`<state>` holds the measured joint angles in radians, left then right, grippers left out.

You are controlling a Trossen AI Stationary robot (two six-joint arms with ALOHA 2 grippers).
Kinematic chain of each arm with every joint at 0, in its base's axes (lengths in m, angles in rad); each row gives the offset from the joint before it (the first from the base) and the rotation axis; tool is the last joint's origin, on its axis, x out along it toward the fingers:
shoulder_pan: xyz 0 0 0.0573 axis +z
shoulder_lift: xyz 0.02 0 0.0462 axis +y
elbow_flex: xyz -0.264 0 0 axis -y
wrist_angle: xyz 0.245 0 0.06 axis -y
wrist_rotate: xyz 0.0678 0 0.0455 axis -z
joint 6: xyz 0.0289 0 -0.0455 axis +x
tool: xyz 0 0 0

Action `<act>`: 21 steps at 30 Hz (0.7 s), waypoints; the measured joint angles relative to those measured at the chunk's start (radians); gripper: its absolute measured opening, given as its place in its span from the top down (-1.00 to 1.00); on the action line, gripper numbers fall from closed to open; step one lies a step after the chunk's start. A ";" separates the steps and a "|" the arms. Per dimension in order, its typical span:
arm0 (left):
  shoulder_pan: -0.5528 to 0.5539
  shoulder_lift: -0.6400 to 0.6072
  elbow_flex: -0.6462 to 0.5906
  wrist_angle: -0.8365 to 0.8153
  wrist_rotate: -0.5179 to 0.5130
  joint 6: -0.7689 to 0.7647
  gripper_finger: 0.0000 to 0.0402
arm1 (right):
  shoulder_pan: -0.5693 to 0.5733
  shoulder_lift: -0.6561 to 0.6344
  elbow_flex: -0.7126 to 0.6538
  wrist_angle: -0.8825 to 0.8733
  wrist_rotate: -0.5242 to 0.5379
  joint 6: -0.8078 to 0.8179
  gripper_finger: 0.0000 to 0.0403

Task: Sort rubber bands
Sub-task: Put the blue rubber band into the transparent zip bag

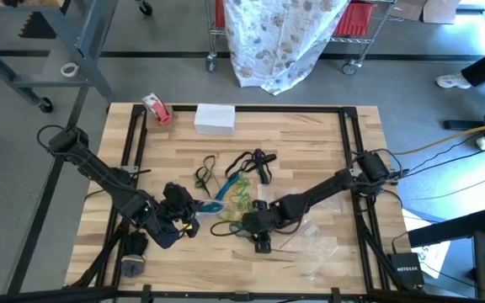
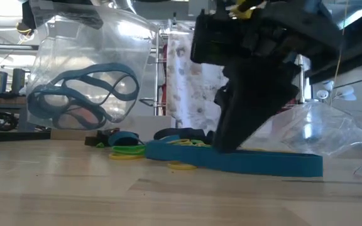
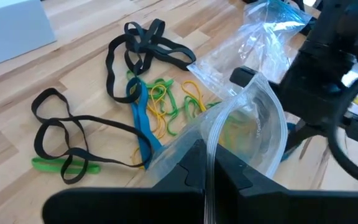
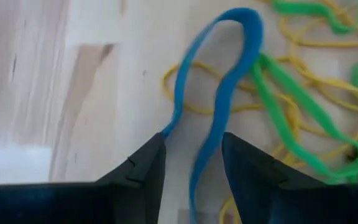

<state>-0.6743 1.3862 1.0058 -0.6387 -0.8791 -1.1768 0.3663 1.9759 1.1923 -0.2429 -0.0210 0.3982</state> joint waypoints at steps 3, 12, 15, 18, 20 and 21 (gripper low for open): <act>0.000 0.000 0.000 0.000 0.000 -0.001 1.00 | -0.001 0.000 0.000 0.007 -0.056 0.021 0.25; 0.000 0.001 0.000 0.001 0.003 0.002 1.00 | 0.000 0.000 0.000 0.012 -0.112 0.031 0.25; 0.000 0.001 0.000 0.000 0.003 0.002 1.00 | 0.000 0.000 0.000 0.014 -0.095 0.071 0.25; 0.000 0.005 0.000 -0.001 0.003 0.002 1.00 | 0.002 0.000 0.000 0.021 -0.074 0.085 0.25; 0.000 0.012 0.000 0.003 0.002 0.002 1.00 | 0.007 0.000 0.000 0.045 -0.068 0.094 0.25; 0.000 0.015 0.000 0.001 0.002 0.002 1.00 | 0.007 0.000 0.000 0.056 -0.068 0.094 0.25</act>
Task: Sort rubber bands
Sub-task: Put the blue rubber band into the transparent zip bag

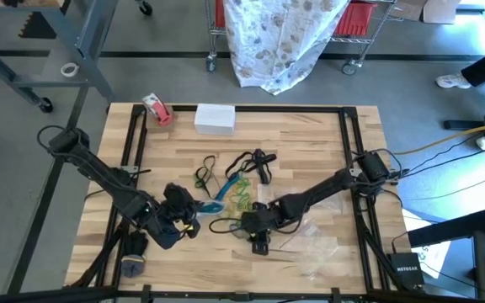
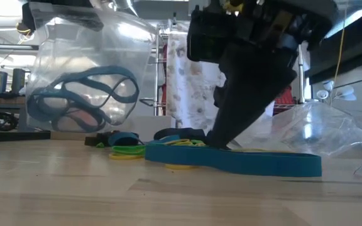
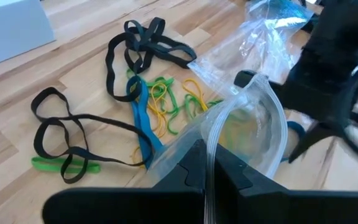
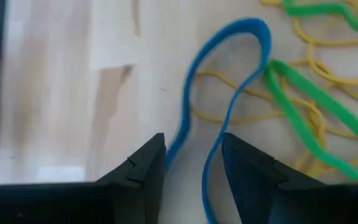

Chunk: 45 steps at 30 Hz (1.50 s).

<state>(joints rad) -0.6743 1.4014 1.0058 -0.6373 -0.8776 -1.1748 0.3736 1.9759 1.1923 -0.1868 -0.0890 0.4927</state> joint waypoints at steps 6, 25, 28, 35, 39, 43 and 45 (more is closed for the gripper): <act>0.000 0.024 0.000 0.002 0.002 -0.004 1.00 | 0.000 0.000 0.000 0.011 -0.008 0.006 0.25; 0.000 0.024 0.000 0.053 0.002 0.031 1.00 | 0.066 0.066 0.003 0.042 0.227 0.027 0.25; 0.000 0.024 0.000 0.052 0.003 0.030 1.00 | 0.066 0.068 0.003 0.051 0.248 0.027 0.25; 0.000 0.024 0.000 0.055 0.003 0.029 1.00 | 0.066 0.070 0.001 0.051 0.280 0.011 0.58; 0.000 0.024 0.000 0.054 0.003 0.025 1.00 | 0.068 0.070 0.002 0.045 0.277 0.002 0.94; 0.000 0.024 0.000 0.056 0.003 0.022 1.00 | 0.080 0.049 0.001 0.000 0.280 0.002 0.93; -0.002 0.024 0.000 0.059 0.003 0.019 1.00 | 0.085 0.016 -0.003 -0.054 0.285 -0.004 0.96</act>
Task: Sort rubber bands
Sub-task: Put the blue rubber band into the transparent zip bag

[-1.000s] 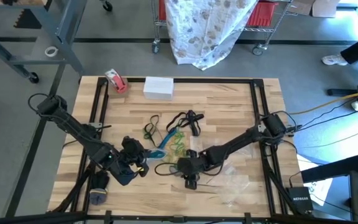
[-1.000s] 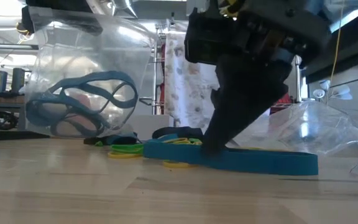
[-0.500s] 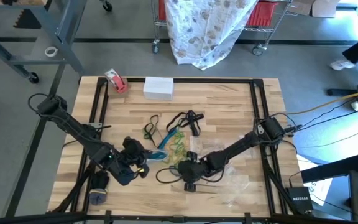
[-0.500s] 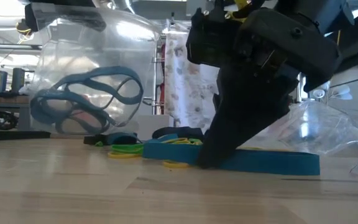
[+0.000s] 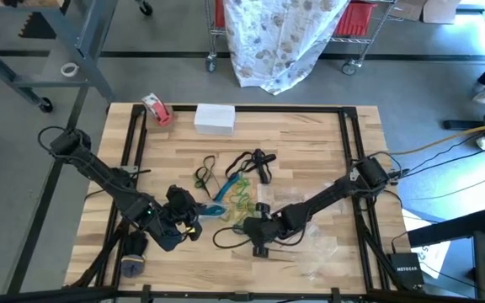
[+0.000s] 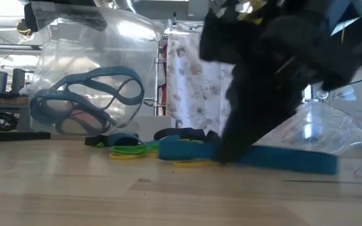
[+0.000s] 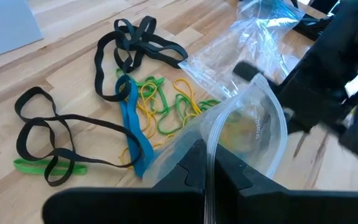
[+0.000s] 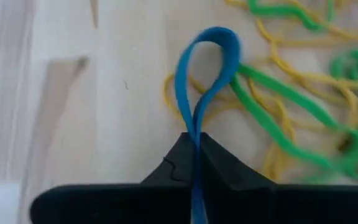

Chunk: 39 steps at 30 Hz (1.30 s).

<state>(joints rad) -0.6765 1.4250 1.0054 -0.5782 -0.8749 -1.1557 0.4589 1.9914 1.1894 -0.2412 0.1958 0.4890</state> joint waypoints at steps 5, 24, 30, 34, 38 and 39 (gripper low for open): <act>-0.001 0.000 0.000 0.005 0.000 0.000 1.00 | 0.006 -0.123 0.002 -0.014 0.003 -0.048 0.96; -0.011 0.000 0.000 0.048 0.002 0.024 1.00 | 0.006 -0.288 0.003 0.182 0.109 -0.291 0.98; -0.011 0.000 0.000 0.045 0.002 0.027 1.00 | 0.003 -0.293 0.003 0.006 0.070 -0.247 0.98; -0.011 0.000 0.000 0.044 0.002 0.027 1.00 | -0.007 -0.299 0.002 -0.200 0.176 -0.126 0.98; -0.011 0.000 0.000 0.044 0.001 0.035 1.00 | 0.001 -0.300 0.002 -0.154 0.419 -0.102 0.97; -0.011 0.000 0.000 0.044 0.001 0.037 1.00 | 0.003 -0.301 0.002 -0.130 0.415 -0.115 0.97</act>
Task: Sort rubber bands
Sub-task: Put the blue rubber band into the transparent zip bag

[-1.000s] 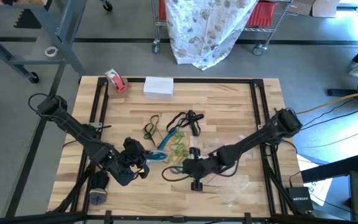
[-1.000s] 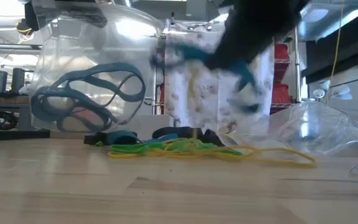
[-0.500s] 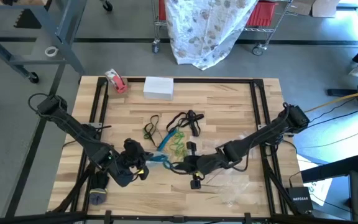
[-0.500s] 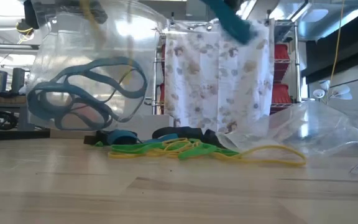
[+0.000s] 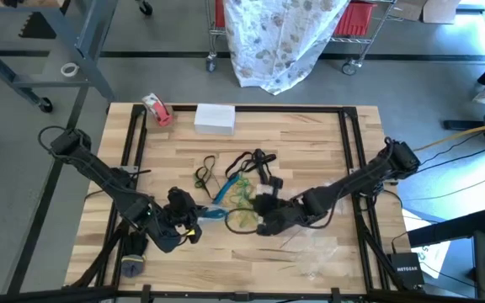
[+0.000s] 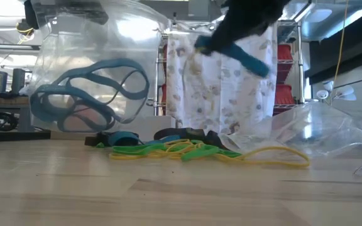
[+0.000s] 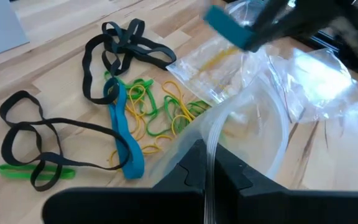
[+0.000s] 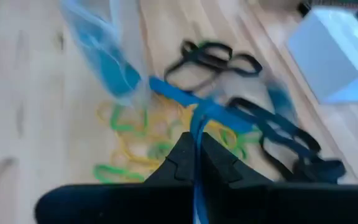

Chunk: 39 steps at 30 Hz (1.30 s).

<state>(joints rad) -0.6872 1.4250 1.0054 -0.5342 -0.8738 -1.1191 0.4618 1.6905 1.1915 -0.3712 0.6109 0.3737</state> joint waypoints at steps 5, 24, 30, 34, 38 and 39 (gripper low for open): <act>0.000 0.000 0.000 0.000 0.000 0.000 1.00 | -0.011 0.000 0.001 0.060 -0.134 -0.056 0.97; -0.002 0.000 0.000 -0.005 0.007 0.022 1.00 | 0.016 0.185 -0.090 0.033 -0.370 0.196 0.90; -0.002 0.000 0.000 -0.005 0.010 0.023 1.00 | 0.016 0.187 -0.090 -0.063 -0.381 0.206 0.55; -0.002 0.000 0.000 -0.005 0.010 0.023 1.00 | 0.016 0.187 -0.089 -0.118 -0.388 0.193 0.39; -0.002 0.000 0.000 -0.005 0.010 0.023 1.00 | 0.016 0.187 -0.089 -0.154 -0.415 0.164 0.34; -0.002 0.000 0.000 -0.005 0.010 0.023 1.00 | 0.016 0.187 -0.088 -0.158 -0.422 0.156 0.34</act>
<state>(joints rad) -0.6895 1.4246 1.0054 -0.5388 -0.8639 -1.0962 0.4782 1.8774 1.1034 -0.5292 0.1888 0.5297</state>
